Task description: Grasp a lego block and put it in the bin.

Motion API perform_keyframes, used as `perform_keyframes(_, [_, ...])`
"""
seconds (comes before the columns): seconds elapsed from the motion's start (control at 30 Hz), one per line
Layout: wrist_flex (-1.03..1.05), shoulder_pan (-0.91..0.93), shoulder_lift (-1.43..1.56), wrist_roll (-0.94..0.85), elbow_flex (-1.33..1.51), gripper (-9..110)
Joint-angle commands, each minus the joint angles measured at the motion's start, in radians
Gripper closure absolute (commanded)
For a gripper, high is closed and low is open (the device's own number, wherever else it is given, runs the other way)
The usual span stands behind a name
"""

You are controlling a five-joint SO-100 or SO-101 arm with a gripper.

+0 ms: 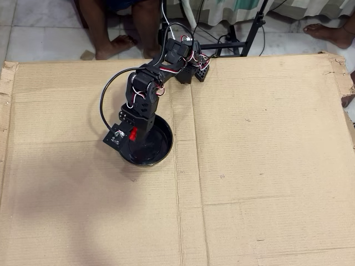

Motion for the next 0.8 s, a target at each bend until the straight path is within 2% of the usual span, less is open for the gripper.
perform_keyframes(0.0, [0.018, -0.009, 0.067, 0.002, -0.003, 81])
perform_keyframes(0.5, [0.051, -0.046, 0.072, -0.002, -0.009, 81])
perform_keyframes(0.77, [0.087, -0.121, 0.192, 0.0, 0.089, 81])
